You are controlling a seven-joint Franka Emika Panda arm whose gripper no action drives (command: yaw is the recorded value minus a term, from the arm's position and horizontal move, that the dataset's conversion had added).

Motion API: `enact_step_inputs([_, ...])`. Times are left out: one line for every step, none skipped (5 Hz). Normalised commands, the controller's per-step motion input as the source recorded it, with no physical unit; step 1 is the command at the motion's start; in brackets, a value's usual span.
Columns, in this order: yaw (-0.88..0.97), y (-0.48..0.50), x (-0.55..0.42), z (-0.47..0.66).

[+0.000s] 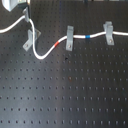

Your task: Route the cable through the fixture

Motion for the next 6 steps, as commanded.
enact_step_inputs([-0.22, 0.056, 0.034, 0.22])
enact_step_inputs([-0.11, 0.070, -0.065, 0.19])
enact_step_inputs([-0.09, 0.173, -0.129, 0.17])
enact_step_inputs([-0.11, 0.253, -0.107, 0.16])
enact_step_inputs([-0.15, 0.200, 0.005, 0.24])
enact_step_inputs([-0.11, 0.065, -0.029, 0.31])
